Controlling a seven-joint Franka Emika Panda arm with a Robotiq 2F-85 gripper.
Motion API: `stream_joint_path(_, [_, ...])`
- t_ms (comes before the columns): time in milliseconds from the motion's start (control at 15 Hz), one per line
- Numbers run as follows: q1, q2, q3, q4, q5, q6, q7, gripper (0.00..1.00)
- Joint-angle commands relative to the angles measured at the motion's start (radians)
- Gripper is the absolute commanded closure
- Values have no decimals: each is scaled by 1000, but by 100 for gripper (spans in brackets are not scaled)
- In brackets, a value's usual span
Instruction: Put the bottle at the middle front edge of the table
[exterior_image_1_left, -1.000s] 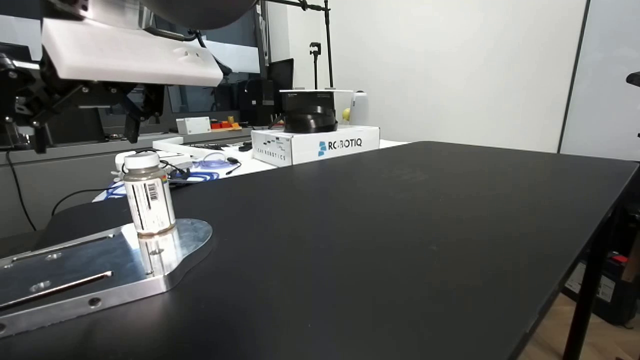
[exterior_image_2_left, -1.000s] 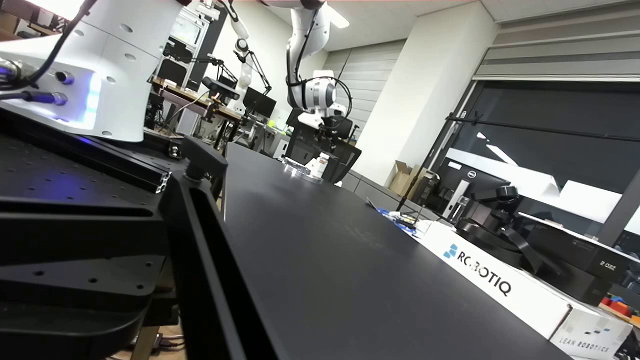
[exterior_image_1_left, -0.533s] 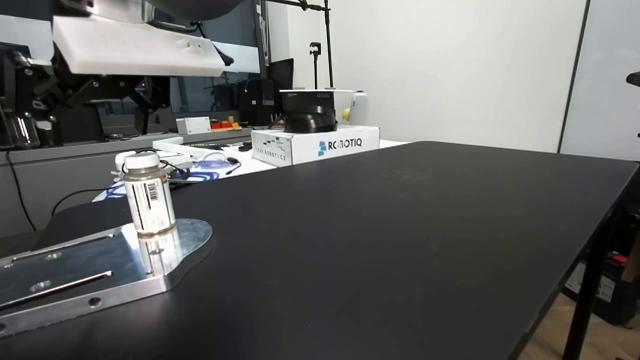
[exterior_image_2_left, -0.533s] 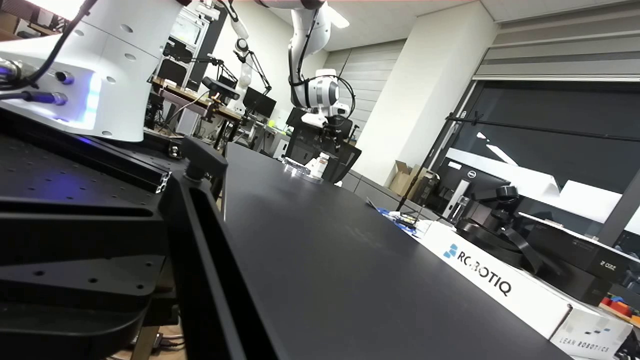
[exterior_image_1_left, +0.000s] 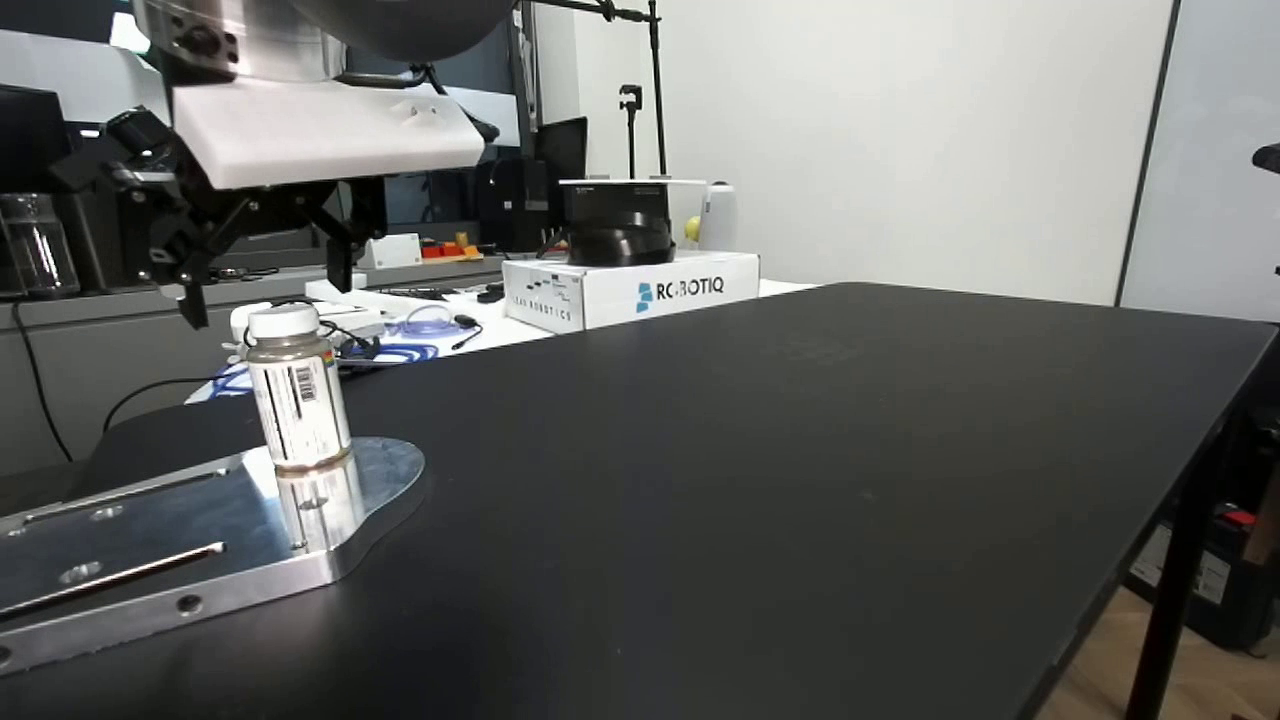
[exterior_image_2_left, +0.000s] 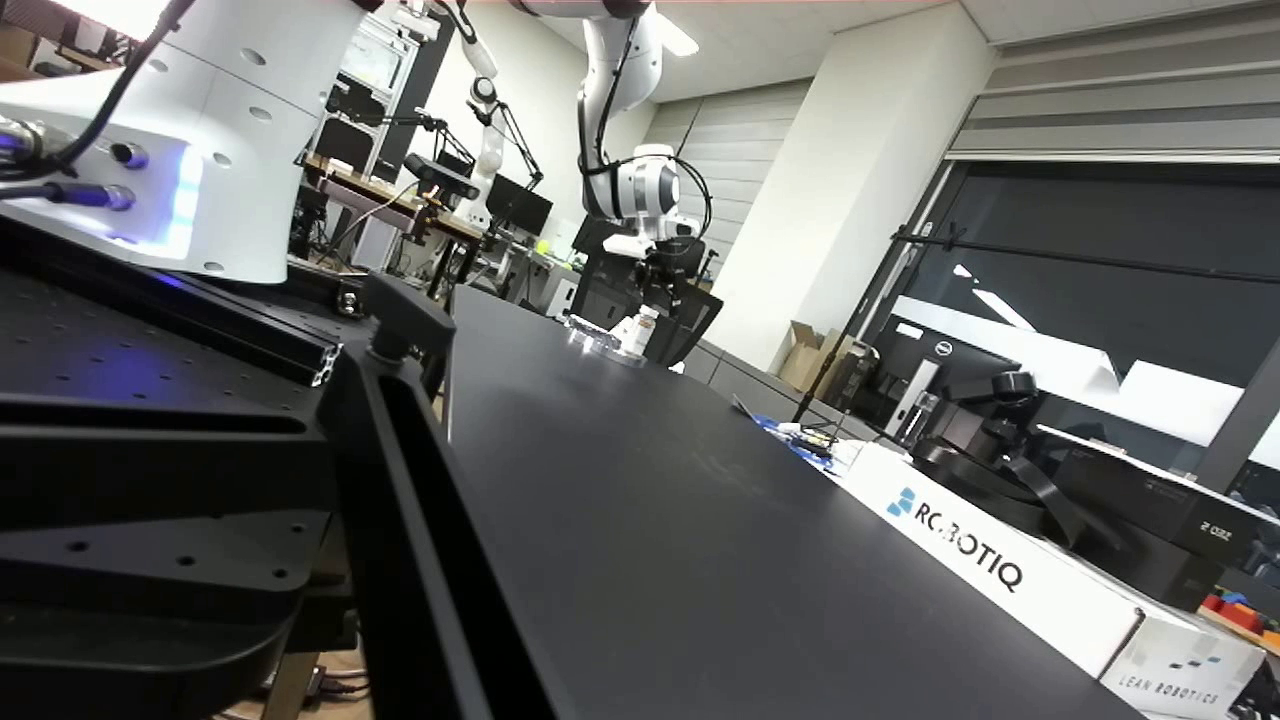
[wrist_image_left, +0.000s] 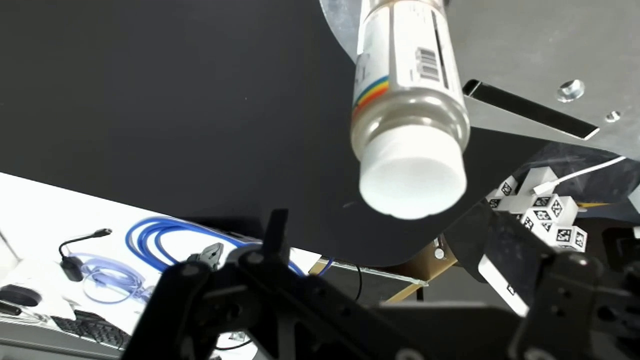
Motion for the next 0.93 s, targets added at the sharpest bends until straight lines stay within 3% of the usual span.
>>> stream_joint_path(0, [-1, -17, 6, -30, 9, -36, 0, 0])
stream_joint_path(400, [-4, -18, 23, -48, 21, -71, -1, 0])
stream_joint_path(467, [-5, -18, 24, -53, 20, -65, 1, 8])
stream_joint_path(533, [-1, -15, 17, -56, 18, -52, 16, 26])
stream_joint_path(867, [-35, -31, 63, -80, 93, -50, -10, 61])
